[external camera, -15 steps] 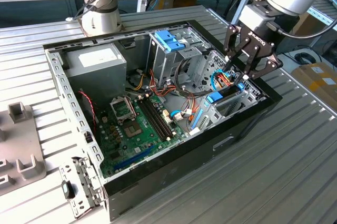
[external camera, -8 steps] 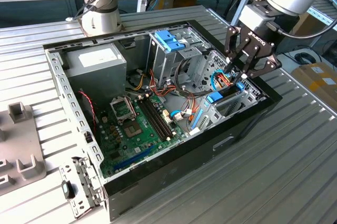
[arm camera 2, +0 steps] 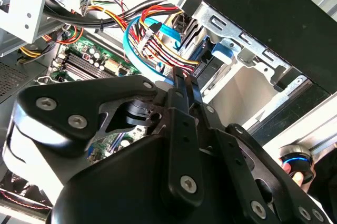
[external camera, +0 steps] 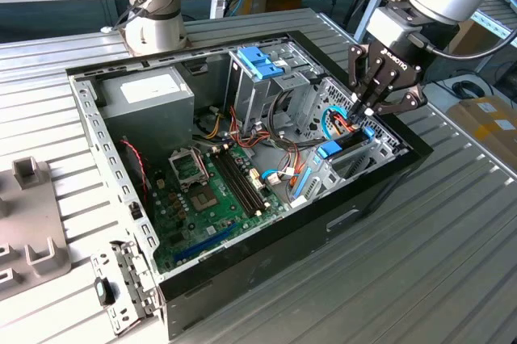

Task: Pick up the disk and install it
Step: 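Insert the second disk wire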

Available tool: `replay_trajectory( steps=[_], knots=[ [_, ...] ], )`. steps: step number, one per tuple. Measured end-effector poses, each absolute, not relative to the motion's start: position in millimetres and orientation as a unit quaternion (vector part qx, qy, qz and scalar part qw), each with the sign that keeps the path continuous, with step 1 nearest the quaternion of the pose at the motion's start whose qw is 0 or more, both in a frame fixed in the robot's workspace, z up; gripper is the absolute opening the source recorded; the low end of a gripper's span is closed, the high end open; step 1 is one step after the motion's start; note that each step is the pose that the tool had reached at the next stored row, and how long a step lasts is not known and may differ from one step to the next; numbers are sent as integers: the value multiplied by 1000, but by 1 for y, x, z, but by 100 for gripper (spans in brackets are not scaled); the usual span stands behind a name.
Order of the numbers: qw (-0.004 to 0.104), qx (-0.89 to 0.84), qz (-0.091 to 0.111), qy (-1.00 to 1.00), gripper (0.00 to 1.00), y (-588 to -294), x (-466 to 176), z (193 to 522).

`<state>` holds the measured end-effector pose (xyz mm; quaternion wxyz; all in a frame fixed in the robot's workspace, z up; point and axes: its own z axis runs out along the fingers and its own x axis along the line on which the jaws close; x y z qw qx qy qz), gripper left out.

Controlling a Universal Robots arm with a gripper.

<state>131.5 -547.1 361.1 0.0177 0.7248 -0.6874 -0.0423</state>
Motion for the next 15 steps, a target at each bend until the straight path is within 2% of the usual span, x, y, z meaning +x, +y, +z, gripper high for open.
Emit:
replay_trajectory(
  steps=[15],
  knots=[
    [18, 725, -42, -687, 16, -554, 127, 361]
  ],
)
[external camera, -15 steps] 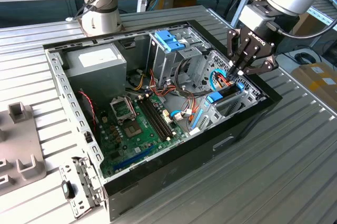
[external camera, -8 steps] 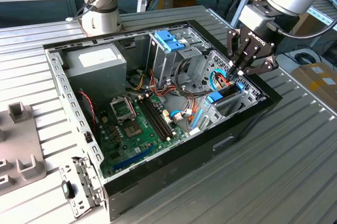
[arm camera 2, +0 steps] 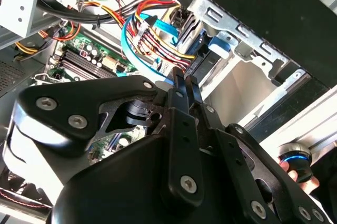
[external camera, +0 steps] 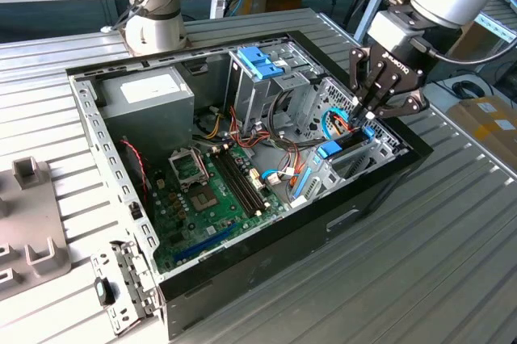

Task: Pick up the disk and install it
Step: 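Insert the second disk wire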

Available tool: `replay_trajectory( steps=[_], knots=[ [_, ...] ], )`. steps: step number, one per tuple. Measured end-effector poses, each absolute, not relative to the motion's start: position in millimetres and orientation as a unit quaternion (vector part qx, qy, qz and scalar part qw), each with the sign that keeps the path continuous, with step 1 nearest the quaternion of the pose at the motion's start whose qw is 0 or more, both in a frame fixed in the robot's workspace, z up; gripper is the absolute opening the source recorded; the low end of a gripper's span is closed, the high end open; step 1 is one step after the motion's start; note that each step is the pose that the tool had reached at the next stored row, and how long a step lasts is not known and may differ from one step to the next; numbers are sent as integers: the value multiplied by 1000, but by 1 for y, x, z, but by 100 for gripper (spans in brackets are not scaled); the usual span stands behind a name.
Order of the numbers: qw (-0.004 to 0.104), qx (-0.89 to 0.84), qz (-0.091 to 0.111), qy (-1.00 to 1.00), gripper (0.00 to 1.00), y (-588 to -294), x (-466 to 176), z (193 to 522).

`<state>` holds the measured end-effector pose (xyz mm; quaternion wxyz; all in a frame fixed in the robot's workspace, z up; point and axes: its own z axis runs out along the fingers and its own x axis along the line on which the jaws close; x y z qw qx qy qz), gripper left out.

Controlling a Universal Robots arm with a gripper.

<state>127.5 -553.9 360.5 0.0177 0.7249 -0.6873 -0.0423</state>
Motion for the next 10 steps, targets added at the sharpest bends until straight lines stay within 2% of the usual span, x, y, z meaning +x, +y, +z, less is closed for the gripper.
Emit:
replay_trajectory(
  steps=[10],
  knots=[
    [18, 725, -42, -687, 16, -561, 124, 355]
  ],
)
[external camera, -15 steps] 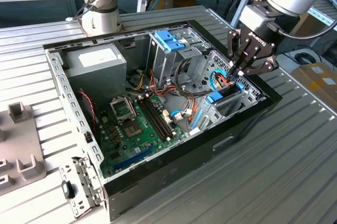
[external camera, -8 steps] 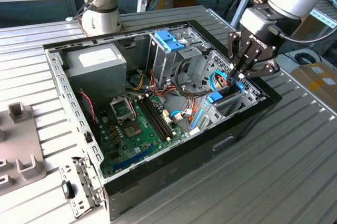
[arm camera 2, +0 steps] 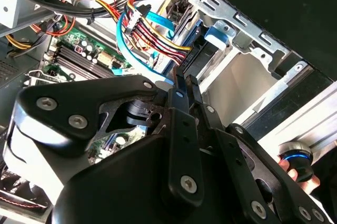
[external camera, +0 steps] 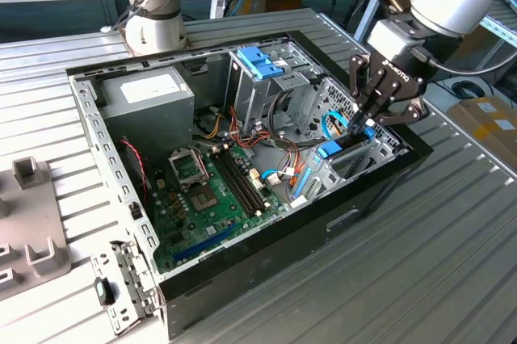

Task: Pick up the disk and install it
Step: 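Insert the second disk wire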

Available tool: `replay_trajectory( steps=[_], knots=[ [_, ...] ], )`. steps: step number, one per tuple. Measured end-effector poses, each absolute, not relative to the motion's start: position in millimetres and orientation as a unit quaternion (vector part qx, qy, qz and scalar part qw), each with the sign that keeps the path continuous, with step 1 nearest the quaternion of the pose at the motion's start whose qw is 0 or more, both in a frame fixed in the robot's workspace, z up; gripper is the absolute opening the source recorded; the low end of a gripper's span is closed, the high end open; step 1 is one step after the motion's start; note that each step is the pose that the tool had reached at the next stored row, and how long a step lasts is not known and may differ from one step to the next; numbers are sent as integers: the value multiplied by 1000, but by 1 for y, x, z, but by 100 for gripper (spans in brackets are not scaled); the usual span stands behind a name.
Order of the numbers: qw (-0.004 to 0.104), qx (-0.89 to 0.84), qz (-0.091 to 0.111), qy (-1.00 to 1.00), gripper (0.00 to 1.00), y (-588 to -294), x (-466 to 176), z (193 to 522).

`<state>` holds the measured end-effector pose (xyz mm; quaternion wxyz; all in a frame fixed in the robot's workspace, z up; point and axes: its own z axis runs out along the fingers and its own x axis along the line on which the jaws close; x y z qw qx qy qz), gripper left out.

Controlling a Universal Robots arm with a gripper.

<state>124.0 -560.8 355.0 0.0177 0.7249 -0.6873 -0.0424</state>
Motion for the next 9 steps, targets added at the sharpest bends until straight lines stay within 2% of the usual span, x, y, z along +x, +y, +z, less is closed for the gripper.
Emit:
replay_trajectory(
  steps=[9],
  knots=[
    [18, 725, -42, -687, 16, -560, 124, 352]
  ],
)
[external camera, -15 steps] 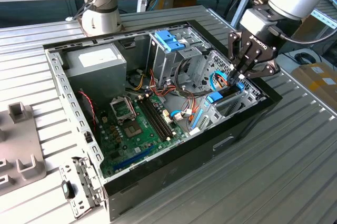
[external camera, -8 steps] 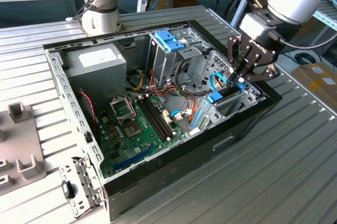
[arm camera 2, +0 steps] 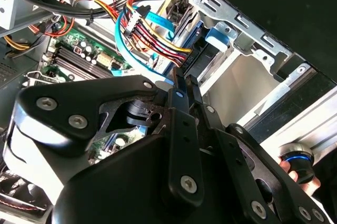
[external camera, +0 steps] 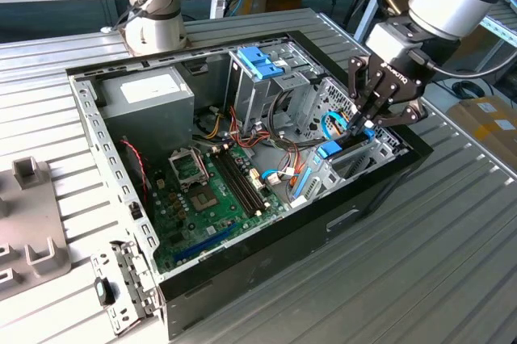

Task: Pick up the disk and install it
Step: 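Insert the second disk wire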

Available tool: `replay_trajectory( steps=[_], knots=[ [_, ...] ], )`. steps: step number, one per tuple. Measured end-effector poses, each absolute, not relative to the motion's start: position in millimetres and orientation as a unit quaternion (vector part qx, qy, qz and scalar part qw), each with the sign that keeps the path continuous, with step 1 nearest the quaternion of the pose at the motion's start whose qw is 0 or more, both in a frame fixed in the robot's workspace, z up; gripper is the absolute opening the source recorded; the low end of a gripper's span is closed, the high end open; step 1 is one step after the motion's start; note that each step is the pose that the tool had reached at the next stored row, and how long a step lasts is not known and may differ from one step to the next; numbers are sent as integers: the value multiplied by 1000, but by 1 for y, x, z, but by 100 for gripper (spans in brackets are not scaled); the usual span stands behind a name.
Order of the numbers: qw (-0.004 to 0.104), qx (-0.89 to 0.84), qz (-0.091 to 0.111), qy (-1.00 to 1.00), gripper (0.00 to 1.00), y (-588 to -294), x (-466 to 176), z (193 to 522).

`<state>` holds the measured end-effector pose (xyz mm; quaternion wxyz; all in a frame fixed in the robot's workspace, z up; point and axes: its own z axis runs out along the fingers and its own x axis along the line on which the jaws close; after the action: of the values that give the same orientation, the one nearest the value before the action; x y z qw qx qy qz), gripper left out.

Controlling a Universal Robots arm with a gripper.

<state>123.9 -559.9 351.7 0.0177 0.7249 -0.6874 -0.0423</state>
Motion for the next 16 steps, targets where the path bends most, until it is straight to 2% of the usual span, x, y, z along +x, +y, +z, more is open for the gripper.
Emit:
replay_trajectory(
  steps=[16],
  knots=[
    [18, 725, -42, -687, 16, -556, 124, 346]
  ],
)
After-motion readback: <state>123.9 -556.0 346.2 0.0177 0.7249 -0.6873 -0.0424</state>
